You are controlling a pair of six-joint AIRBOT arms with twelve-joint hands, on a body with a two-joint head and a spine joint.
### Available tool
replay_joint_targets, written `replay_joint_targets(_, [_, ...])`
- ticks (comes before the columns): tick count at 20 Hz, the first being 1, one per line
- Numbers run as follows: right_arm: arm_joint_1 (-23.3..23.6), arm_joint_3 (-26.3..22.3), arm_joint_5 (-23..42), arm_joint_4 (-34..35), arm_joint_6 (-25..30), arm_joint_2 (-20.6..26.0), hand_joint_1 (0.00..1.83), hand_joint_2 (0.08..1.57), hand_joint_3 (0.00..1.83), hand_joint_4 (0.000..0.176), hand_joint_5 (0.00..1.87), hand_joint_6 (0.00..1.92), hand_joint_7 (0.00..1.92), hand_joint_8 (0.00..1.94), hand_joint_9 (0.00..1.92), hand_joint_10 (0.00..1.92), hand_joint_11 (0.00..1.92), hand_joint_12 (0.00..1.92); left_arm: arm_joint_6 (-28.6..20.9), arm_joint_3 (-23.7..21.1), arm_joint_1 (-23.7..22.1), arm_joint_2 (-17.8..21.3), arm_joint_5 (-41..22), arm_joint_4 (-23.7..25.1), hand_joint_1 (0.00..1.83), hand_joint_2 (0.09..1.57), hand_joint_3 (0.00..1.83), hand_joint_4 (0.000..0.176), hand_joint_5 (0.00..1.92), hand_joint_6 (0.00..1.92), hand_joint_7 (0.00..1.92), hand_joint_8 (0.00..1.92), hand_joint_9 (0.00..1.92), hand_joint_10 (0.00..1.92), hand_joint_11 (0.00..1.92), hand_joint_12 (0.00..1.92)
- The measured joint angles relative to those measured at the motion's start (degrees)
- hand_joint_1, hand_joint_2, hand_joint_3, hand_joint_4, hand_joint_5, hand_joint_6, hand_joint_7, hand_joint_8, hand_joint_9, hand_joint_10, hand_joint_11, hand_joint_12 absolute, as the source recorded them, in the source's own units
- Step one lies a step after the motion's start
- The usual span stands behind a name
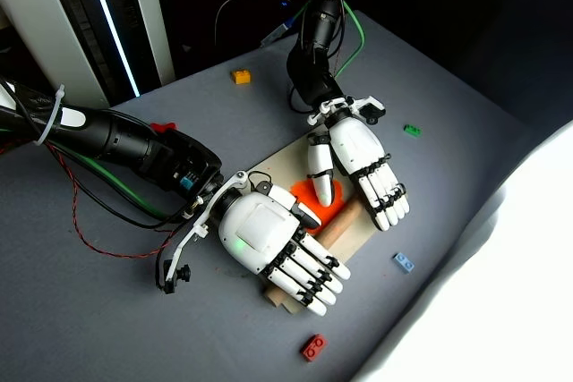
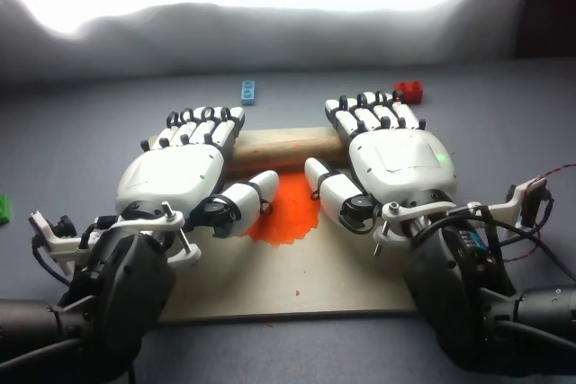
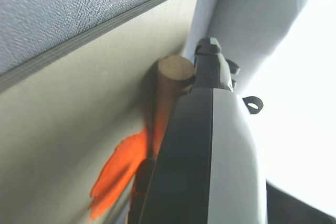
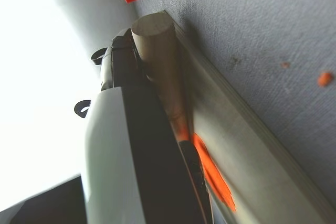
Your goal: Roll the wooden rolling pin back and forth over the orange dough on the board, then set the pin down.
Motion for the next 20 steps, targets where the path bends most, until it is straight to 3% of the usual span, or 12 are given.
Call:
replay_joint_targets(10, [-0.07,-1.27,0.76,0.9,-0.37,0.48,0.0,1.4,0.0,0.0,0.2,0.01,0.18,0.0,0.14,0.01,0.0,0.28,0.28,-2.12,1.29,0.9,-0.94,1.84,0.0,1.41,0.0,0.0,0.0,0.0,0.0,0.0,0.0,0.0,0.0,0.0])
replay_joint_targets(12, [-0.09,-1.46,1.09,1.09,-0.5,0.5,0.0,1.41,0.0,0.0,0.38,0.06,0.37,0.02,0.28,0.04,0.0,0.58,0.31,-2.75,1.53,1.01,-1.53,2.01,0.0,1.38,0.0,0.0,0.14,0.03,0.13,0.01,0.07,0.01,0.02,0.01])
replay_joint_targets(18, [-0.24,-2.05,2.67,0.59,-1.01,0.72,0.0,1.43,0.01,0.0,0.4,0.05,0.38,0.01,0.31,0.04,0.0,0.63,0.44,-4.13,1.88,1.36,-2.8,2.71,0.0,1.4,0.0,0.0,0.2,0.03,0.18,0.01,0.1,0.02,0.03,0.03])
replay_joint_targets(20, [-0.24,-2.12,2.73,0.59,-1.27,0.72,0.0,1.43,0.01,0.0,0.41,0.06,0.39,0.01,0.32,0.03,0.0,0.61,0.52,-4.83,2.19,1.6,-3.23,3.04,0.0,1.4,0.0,0.0,0.21,0.01,0.19,0.01,0.12,0.0,0.01,0.12])
